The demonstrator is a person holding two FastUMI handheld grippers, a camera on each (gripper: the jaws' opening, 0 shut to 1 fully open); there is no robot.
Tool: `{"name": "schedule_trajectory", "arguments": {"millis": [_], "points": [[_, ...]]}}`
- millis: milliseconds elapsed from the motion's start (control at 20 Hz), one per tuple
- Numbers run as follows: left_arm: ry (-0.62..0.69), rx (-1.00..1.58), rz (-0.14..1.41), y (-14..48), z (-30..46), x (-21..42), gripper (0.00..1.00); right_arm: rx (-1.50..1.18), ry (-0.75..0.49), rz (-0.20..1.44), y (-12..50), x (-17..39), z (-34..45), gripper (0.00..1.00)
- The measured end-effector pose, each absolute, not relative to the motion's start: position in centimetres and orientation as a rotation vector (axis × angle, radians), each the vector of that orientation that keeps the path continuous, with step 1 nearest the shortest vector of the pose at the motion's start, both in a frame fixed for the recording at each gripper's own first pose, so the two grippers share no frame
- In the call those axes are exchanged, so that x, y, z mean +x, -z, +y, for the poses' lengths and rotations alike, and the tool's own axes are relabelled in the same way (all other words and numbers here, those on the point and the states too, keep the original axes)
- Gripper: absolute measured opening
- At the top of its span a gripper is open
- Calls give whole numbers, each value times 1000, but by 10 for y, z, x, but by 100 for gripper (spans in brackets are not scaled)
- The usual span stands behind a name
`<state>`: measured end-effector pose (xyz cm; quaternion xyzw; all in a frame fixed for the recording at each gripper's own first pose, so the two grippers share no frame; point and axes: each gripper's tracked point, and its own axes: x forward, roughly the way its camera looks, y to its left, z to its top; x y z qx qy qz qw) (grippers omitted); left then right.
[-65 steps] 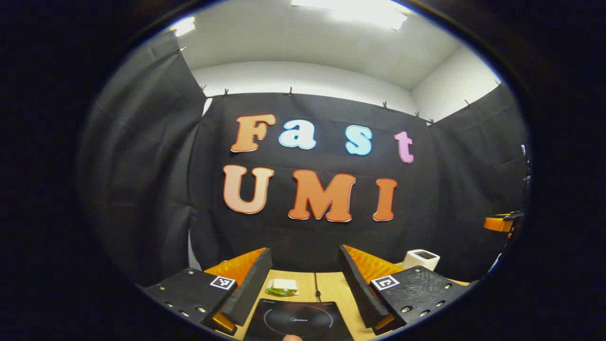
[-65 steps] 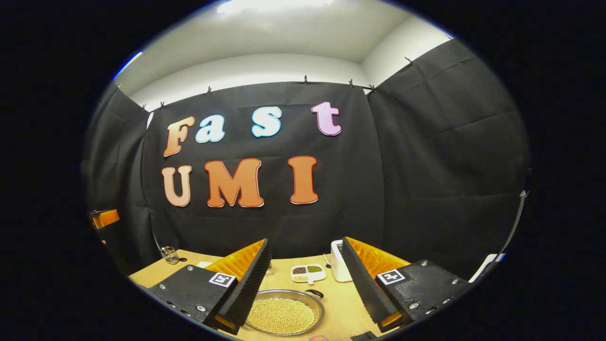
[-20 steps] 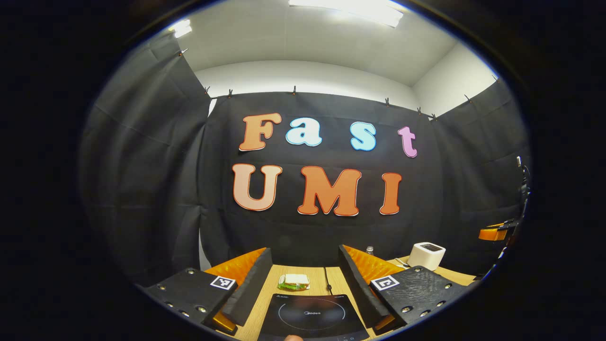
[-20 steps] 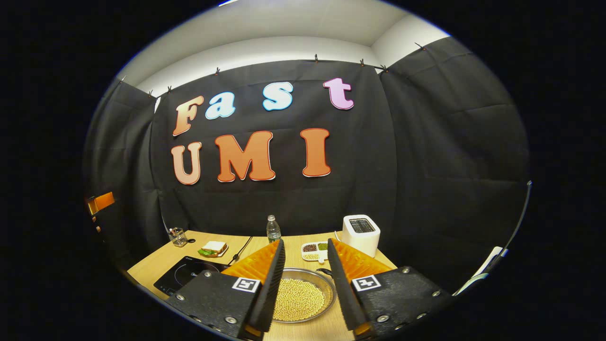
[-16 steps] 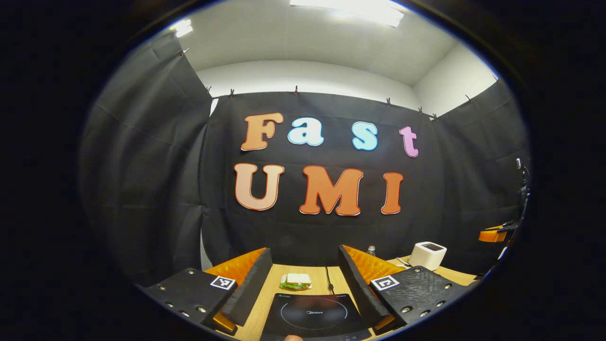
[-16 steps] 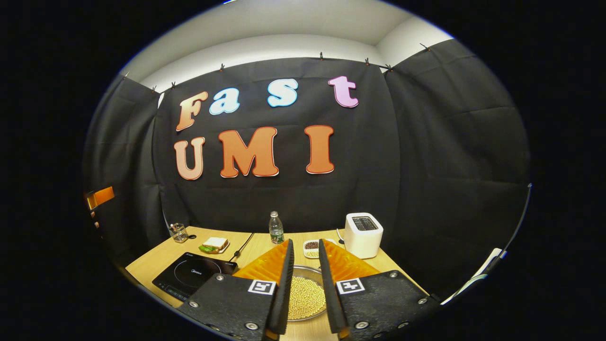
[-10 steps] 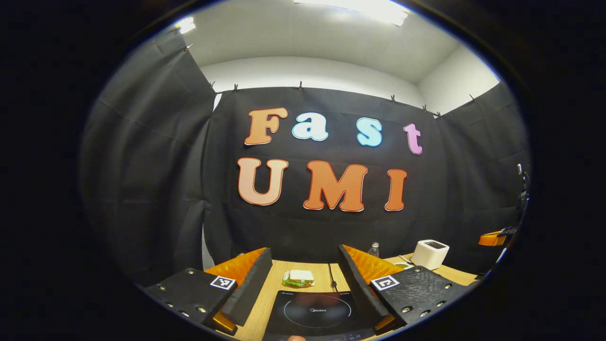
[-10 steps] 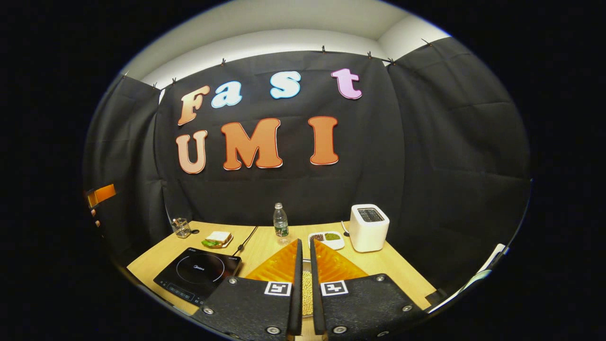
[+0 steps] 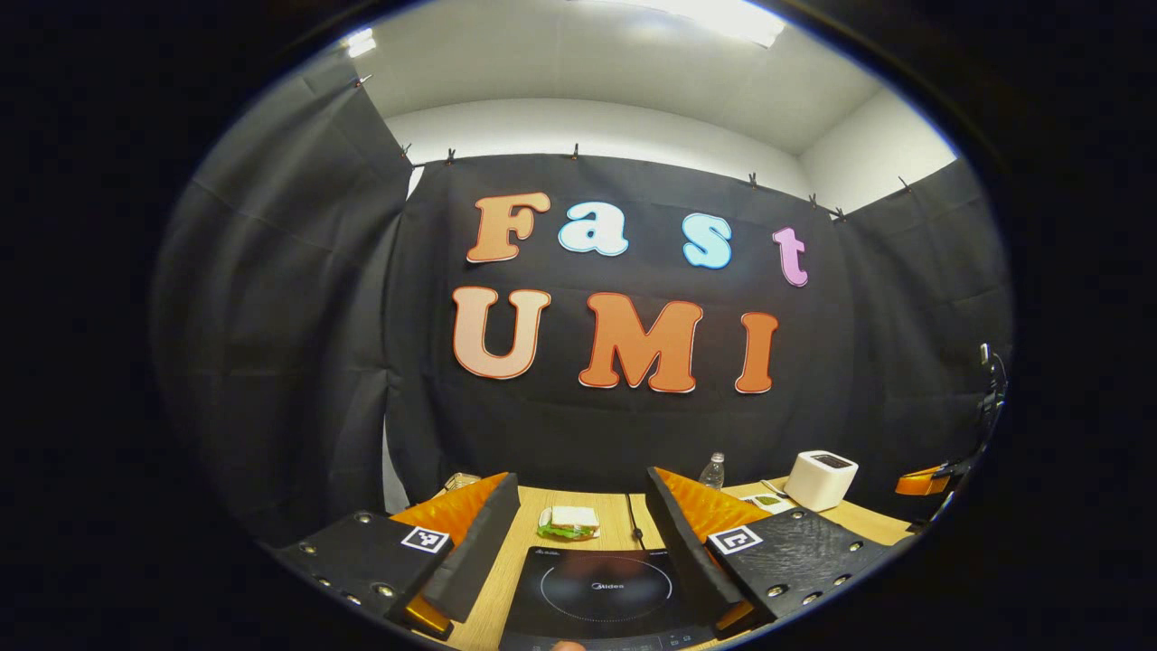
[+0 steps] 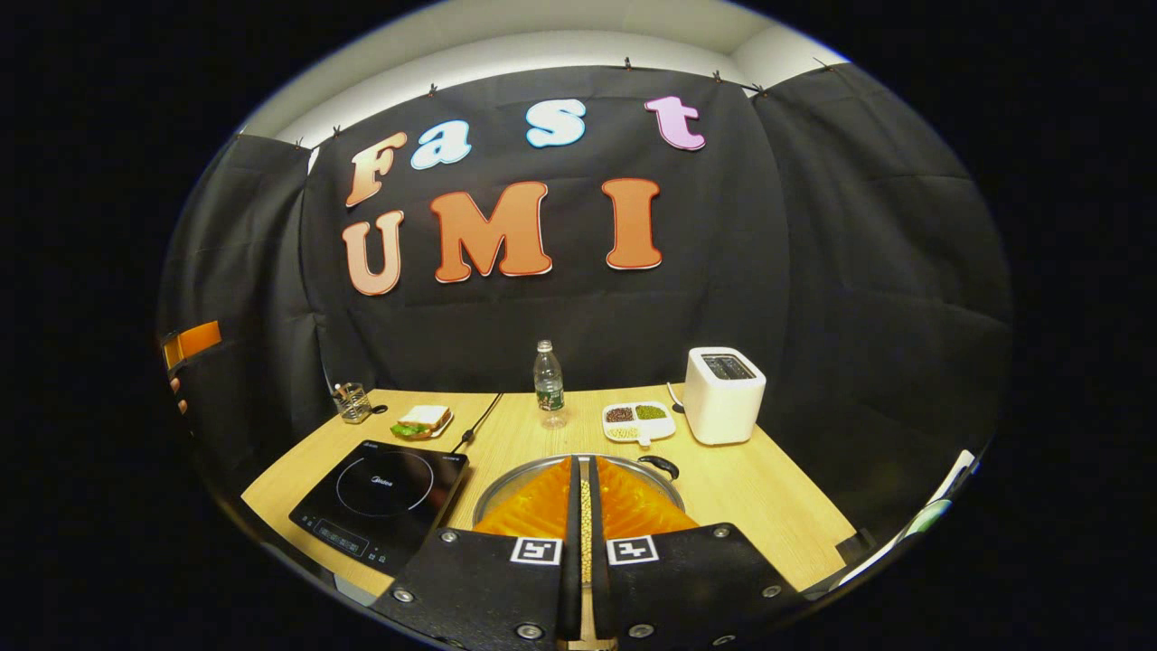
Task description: First push the handle of the pot to place it horizontally, then grasp the pot with both hands and set it on the induction cooktop.
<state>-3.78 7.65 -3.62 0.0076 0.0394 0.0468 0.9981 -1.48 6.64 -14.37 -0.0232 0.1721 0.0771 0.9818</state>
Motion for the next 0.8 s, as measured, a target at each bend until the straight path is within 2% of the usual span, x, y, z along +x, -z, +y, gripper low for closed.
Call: {"name": "schedule_trajectory", "arguments": {"millis": [800], "points": [[-79,20,107,50,74,-33,89,-34,-211,523,245,-44,82,4]]}}
